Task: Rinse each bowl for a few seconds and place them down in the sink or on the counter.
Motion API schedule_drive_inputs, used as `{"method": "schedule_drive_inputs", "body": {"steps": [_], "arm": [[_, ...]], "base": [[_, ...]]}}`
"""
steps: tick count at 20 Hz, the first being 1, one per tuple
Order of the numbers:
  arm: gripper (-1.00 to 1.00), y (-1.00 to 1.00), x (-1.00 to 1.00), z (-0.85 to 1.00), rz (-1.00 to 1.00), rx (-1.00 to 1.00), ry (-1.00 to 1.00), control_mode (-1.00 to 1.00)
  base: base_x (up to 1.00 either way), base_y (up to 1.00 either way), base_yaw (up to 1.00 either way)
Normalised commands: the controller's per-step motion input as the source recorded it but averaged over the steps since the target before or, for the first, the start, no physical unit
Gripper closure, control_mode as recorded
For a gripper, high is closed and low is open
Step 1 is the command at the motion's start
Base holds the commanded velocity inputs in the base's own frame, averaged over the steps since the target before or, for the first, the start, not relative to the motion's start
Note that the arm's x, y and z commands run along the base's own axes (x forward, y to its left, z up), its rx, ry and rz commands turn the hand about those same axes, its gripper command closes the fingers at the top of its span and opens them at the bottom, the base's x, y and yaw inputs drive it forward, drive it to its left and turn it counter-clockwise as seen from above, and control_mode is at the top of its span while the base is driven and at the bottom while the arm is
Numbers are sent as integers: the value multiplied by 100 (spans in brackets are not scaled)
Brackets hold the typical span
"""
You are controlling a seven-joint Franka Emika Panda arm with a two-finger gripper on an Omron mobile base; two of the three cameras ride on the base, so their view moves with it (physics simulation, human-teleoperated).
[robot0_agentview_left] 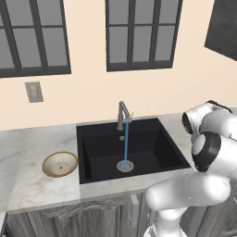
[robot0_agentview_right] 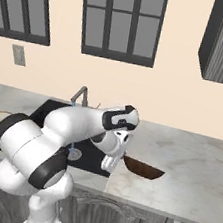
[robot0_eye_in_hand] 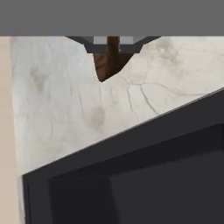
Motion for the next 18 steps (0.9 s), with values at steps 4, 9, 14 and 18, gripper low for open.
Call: {"method": "schedule_drive_inputs", "body": {"steps": [4,9,14,18], "arm": [[100,-77,-2,-61,-10,25,8,-100],[100,-62,-2,-73,-6,27,6,-100],[-100,-22,4,1,-3,21,3,-100],[-100,0,3,73,-2,6,0,-100]], "base": [[0,0,0],[0,0,0],[0,0,0],[0,0,0]]}}
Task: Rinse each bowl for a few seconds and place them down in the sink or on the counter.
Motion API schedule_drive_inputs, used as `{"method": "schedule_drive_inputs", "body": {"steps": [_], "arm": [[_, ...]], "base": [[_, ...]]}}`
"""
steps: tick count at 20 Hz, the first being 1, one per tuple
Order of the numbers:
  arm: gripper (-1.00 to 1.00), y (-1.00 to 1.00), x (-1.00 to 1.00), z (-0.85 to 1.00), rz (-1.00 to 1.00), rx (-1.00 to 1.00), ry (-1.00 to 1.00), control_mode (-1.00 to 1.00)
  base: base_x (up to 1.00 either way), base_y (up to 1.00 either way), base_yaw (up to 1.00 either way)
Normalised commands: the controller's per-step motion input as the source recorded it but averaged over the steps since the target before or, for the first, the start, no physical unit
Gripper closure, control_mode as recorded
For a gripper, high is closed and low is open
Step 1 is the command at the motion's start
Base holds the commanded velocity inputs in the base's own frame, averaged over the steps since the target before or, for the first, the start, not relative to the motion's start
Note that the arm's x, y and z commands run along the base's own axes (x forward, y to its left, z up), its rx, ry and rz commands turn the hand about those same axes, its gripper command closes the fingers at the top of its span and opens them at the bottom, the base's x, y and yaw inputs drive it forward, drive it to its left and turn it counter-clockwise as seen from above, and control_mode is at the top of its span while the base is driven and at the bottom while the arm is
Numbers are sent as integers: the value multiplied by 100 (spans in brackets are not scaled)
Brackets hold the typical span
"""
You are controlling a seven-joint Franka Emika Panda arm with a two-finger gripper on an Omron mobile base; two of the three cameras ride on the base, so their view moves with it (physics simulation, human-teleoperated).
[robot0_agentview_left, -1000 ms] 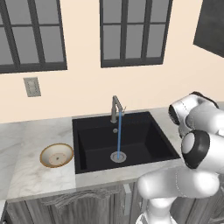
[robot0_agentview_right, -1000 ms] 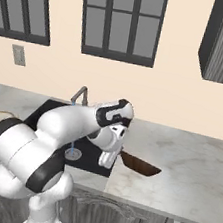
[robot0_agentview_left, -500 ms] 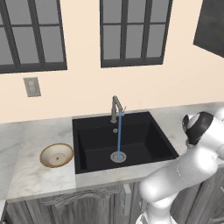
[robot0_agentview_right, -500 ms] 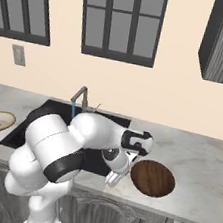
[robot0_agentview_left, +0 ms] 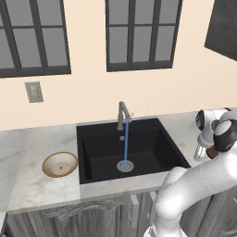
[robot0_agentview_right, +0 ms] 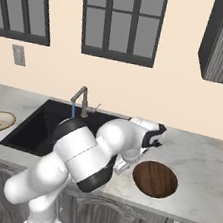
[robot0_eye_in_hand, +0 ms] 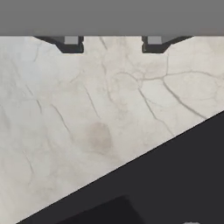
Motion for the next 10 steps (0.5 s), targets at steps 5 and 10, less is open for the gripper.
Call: {"method": "schedule_drive_inputs", "body": {"steps": [5,10], "arm": [[-100,6,-6,68,-2,1,-2,-100],[-100,18,-32,66,-2,0,-7,-100]], "base": [[0,0,0],[0,0,0]]}}
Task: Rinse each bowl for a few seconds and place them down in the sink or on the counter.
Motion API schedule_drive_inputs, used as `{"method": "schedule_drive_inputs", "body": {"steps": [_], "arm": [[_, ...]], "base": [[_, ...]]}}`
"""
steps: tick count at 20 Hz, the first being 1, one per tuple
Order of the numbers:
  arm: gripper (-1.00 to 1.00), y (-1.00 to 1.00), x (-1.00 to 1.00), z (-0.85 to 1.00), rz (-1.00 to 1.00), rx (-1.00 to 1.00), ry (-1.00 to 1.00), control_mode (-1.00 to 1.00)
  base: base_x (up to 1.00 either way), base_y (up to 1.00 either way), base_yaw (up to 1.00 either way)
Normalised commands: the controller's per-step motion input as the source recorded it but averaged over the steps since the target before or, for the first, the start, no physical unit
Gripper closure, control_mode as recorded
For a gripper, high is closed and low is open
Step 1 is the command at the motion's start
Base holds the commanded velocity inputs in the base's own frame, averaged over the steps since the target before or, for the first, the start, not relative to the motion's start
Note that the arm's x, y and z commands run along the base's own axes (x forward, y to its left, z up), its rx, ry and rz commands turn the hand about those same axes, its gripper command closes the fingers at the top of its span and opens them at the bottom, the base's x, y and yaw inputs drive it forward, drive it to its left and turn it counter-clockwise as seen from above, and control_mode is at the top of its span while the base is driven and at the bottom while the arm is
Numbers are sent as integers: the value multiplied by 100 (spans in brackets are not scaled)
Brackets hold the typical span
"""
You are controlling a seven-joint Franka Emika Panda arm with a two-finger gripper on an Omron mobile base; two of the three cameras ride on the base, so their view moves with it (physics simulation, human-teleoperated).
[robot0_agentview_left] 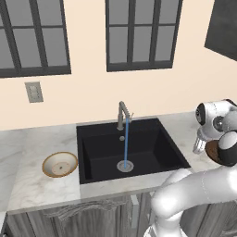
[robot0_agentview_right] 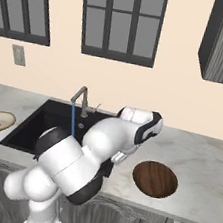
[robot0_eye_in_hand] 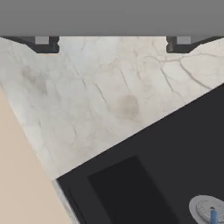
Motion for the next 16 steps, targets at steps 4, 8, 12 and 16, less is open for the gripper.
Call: {"method": "schedule_drive_inputs", "body": {"steps": [4,8,12,16], "arm": [[-100,18,-47,77,-2,1,-11,-100],[-100,28,-53,87,0,3,-11,-100],[-100,51,-17,93,0,10,-2,-100],[-100,63,-4,80,0,14,-1,-100]], "base": [[0,0,0],[0,0,0],[0,0,0],[0,0,0]]}}
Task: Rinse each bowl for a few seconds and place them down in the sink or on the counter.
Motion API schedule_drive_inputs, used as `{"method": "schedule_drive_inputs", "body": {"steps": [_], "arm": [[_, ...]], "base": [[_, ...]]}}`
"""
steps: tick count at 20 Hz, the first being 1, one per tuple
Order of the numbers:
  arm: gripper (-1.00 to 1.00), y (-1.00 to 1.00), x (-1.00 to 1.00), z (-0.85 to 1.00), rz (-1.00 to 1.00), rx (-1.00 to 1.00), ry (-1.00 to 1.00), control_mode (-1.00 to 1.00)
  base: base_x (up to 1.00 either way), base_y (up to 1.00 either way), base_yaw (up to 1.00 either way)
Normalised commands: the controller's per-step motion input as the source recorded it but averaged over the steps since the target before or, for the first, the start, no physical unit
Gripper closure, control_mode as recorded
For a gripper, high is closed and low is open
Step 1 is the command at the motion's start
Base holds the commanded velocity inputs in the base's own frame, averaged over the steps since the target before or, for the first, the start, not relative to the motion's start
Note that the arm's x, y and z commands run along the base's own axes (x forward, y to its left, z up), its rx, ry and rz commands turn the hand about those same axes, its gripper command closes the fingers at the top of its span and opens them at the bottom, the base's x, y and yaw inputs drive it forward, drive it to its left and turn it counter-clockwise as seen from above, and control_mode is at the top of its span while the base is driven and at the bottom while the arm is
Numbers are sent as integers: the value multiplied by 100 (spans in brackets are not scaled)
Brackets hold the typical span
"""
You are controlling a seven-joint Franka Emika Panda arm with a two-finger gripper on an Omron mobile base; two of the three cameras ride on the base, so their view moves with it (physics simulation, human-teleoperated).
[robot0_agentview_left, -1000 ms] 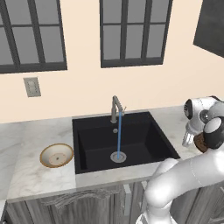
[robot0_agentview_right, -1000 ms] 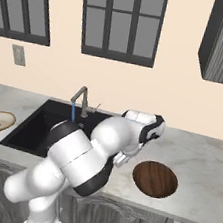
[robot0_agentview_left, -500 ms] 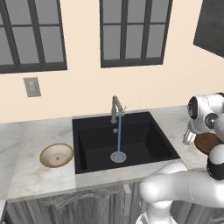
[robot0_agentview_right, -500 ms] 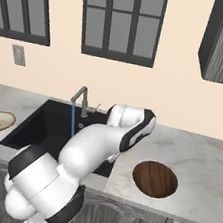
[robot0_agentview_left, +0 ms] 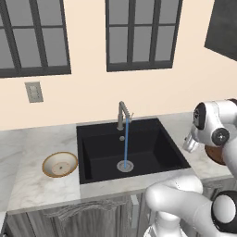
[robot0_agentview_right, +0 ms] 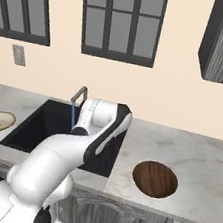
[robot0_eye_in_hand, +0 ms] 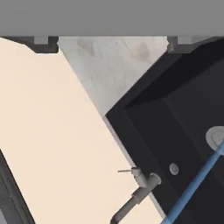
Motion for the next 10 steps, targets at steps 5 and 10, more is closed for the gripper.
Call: {"method": "schedule_drive_inputs", "body": {"steps": [5,10], "arm": [[-100,62,-14,77,-1,14,-8,-100],[-100,54,-23,91,-3,12,-5,-100]], "base": [[0,0,0],[0,0,0]]}}
